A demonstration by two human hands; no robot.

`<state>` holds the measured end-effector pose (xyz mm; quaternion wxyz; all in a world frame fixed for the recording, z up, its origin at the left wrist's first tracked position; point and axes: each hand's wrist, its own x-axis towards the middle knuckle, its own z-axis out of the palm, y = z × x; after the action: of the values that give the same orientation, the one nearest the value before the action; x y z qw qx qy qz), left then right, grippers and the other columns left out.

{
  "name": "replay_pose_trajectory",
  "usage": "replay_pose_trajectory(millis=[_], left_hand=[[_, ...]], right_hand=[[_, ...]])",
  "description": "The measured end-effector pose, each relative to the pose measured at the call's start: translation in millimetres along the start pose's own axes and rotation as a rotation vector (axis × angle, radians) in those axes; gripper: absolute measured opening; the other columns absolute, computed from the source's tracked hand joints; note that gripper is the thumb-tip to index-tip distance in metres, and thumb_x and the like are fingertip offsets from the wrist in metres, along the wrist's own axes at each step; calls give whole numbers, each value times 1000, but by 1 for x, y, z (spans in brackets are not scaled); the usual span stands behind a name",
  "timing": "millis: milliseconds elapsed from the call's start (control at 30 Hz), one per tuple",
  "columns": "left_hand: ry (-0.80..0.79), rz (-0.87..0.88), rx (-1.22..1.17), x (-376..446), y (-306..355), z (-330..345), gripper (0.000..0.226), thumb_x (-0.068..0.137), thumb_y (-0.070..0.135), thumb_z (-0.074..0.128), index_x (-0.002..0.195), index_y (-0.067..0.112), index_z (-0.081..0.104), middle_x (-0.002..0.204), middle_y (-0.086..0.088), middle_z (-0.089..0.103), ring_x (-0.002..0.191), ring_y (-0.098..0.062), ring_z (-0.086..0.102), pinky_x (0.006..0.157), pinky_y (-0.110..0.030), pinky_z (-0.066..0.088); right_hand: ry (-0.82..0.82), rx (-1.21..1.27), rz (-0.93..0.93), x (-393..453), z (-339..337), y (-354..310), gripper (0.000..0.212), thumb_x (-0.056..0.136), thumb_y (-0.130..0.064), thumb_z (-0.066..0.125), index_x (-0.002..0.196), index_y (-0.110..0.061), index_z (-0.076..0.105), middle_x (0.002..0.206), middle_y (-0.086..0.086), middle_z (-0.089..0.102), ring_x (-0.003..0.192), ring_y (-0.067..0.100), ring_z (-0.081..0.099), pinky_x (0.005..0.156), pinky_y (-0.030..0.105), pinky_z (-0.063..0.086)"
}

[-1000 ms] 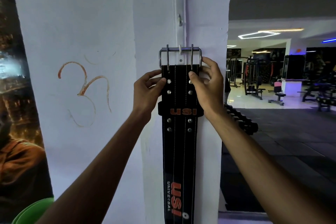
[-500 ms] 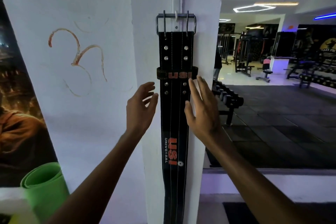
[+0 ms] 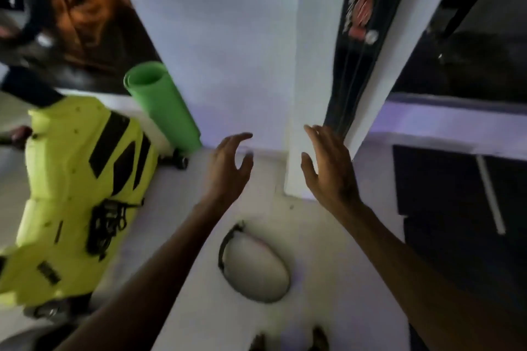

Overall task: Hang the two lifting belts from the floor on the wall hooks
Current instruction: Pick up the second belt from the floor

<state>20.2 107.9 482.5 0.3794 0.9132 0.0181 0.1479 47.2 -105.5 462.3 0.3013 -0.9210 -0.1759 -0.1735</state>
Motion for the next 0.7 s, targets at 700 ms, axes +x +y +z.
replay_pose_trajectory(millis=[700], left_hand=[[-231,-931,-121,-293,-598,222,15,93,18,61,98,24,74,91,4,77,81,-13,73,80,-36,59]], right_hand=[[-1013,46,723,-296,675,65,41,105,-33,35,118,-3,59,126,23,61,119,40,56,96,41,44]])
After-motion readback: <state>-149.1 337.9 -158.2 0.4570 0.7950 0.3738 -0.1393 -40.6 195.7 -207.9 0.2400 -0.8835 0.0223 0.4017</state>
